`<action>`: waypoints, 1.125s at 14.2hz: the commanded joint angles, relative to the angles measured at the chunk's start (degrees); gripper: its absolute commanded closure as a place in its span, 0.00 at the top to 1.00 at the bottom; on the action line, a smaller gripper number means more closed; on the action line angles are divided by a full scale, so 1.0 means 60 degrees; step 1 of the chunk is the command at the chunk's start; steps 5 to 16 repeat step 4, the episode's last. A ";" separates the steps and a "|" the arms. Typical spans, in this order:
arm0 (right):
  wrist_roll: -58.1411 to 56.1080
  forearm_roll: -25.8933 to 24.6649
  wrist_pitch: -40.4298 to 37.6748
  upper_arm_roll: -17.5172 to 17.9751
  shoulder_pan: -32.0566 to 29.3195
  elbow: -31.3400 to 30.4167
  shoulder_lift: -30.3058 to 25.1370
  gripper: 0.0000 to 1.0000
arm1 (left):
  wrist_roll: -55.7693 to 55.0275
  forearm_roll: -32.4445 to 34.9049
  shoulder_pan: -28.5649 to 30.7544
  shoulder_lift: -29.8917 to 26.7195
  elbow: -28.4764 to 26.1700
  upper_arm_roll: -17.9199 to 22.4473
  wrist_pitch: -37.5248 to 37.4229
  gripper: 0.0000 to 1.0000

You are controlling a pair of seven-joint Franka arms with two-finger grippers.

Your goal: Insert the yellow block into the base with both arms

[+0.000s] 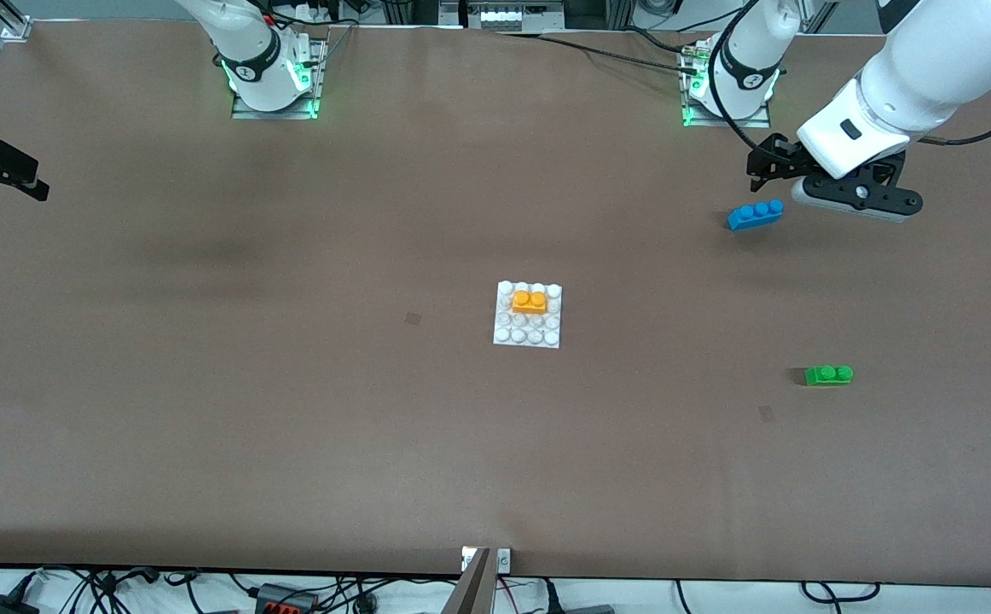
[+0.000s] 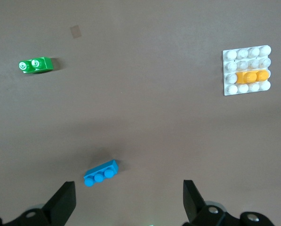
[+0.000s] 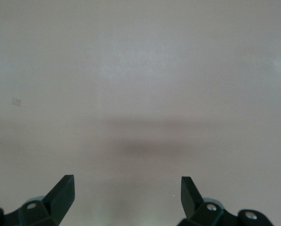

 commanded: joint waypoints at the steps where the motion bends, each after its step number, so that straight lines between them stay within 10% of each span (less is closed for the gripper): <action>1: 0.0005 0.0179 -0.0048 -0.0003 -0.0022 0.0213 0.0076 1.00 | 0.0297 -0.0143 -0.0017 0.0166 0.0333 0.0100 -0.0263 1.00; 16: 0.0005 0.0179 -0.0092 -0.0003 -0.0022 0.0198 0.0076 1.00 | 0.0297 -0.0143 -0.0003 0.0166 0.0333 0.0115 -0.0263 1.00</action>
